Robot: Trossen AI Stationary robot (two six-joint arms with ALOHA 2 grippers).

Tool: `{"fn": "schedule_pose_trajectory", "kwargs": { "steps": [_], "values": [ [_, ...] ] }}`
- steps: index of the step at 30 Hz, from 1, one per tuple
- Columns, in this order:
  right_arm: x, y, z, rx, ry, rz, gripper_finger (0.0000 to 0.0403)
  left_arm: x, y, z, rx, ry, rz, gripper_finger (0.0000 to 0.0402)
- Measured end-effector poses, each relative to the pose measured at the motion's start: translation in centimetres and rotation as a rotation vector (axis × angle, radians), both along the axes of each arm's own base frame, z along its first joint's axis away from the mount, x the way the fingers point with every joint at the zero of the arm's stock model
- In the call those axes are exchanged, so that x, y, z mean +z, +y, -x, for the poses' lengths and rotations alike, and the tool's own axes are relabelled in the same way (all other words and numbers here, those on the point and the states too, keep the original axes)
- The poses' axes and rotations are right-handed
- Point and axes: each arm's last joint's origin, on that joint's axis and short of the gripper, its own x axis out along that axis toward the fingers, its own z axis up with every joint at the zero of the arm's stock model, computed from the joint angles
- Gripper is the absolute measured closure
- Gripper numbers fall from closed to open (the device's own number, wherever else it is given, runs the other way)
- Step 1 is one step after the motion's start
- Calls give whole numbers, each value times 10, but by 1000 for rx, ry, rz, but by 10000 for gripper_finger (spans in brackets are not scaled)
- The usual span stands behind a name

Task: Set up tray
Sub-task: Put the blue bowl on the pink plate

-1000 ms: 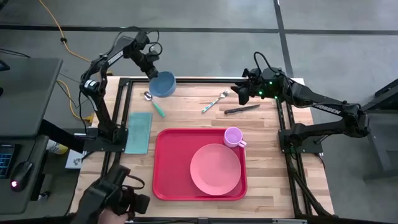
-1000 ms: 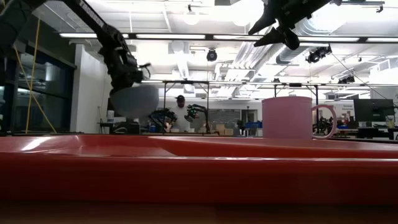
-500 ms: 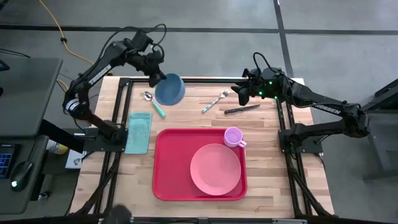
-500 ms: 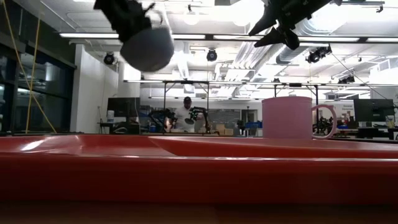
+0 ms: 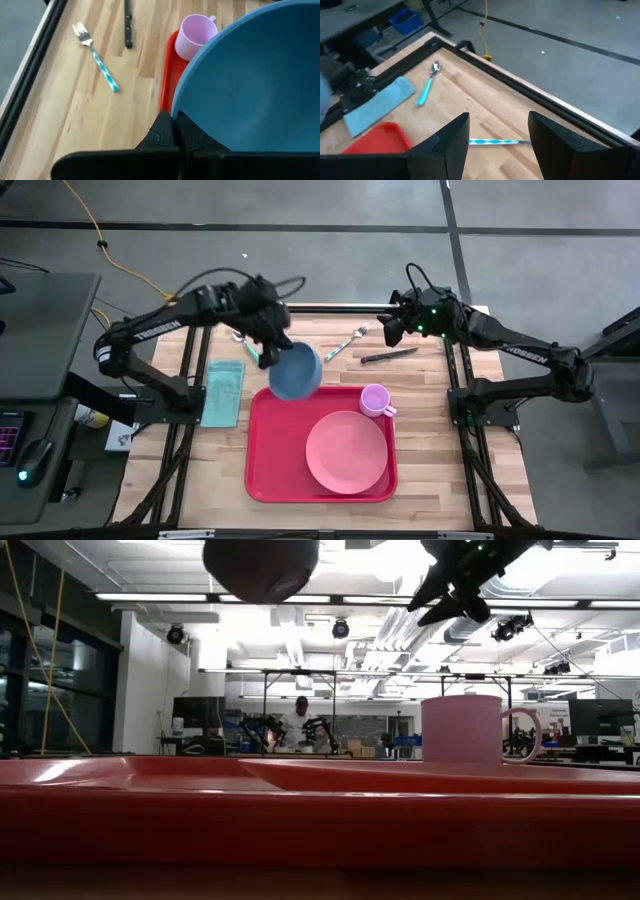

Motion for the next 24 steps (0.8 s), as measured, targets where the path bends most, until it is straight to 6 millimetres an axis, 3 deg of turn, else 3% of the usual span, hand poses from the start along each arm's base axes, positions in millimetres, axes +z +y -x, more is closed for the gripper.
{"fn": "schedule_pose_trajectory", "kwargs": {
  "steps": [7,18,24],
  "values": [
    [9,-9,18,-68,-30,39,221,-22,-35,-44,-34,36,-14,387],
    [37,-13,71,-243,-140,153,221,-76,-70,-102,-77,118,52,387],
    [43,-6,87,-270,-147,187,221,-80,-81,-122,-90,123,82,387]
  ]
}}
